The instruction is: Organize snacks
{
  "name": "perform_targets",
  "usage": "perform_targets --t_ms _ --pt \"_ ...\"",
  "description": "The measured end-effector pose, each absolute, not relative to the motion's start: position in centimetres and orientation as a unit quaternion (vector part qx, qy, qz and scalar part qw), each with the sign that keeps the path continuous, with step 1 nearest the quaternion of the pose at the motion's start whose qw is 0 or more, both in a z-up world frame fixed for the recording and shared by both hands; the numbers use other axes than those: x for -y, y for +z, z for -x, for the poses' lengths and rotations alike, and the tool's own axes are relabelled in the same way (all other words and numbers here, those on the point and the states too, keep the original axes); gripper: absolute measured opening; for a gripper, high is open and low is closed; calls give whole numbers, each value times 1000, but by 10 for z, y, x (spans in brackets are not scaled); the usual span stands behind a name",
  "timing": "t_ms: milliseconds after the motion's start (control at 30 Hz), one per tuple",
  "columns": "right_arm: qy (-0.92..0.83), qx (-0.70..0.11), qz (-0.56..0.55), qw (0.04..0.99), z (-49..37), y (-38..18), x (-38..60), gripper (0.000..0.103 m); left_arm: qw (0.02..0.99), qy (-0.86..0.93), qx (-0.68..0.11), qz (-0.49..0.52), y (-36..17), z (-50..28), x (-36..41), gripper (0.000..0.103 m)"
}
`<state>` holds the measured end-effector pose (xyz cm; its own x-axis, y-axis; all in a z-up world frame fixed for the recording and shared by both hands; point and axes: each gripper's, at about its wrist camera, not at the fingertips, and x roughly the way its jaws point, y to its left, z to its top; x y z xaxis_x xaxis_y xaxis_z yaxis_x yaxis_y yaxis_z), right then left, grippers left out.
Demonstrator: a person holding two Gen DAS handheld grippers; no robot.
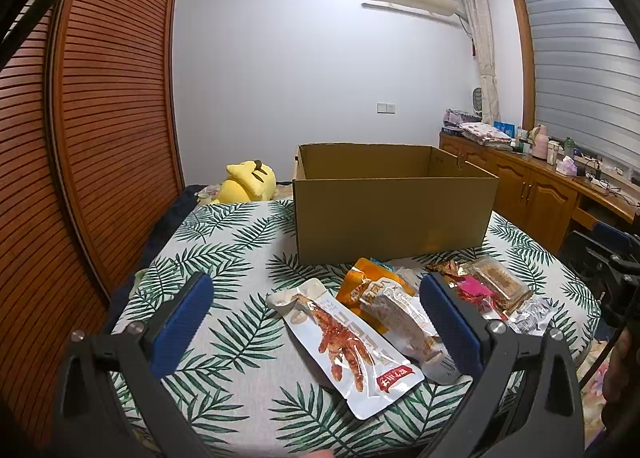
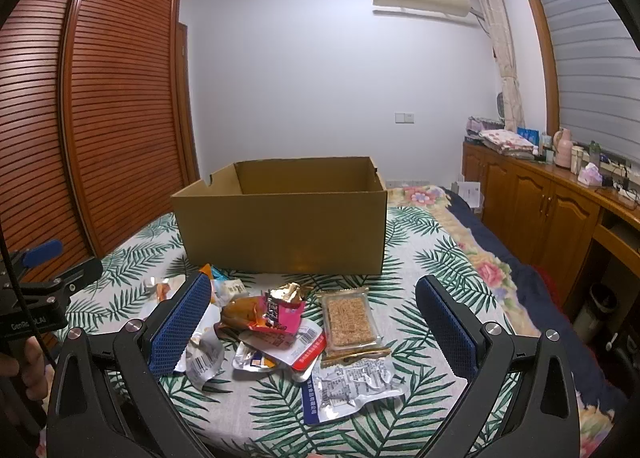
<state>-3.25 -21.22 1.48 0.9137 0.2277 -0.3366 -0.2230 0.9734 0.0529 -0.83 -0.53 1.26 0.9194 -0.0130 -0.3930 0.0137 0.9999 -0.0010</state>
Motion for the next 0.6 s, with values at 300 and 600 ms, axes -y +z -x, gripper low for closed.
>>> perform_targets --t_ms 300,600 --pt "114 -174 -7 978 34 12 217 103 980 -7 -201 0 12 9 6 103" --pt "113 -173 -6 978 35 12 218 103 979 -7 -201 -1 11 10 6 103"
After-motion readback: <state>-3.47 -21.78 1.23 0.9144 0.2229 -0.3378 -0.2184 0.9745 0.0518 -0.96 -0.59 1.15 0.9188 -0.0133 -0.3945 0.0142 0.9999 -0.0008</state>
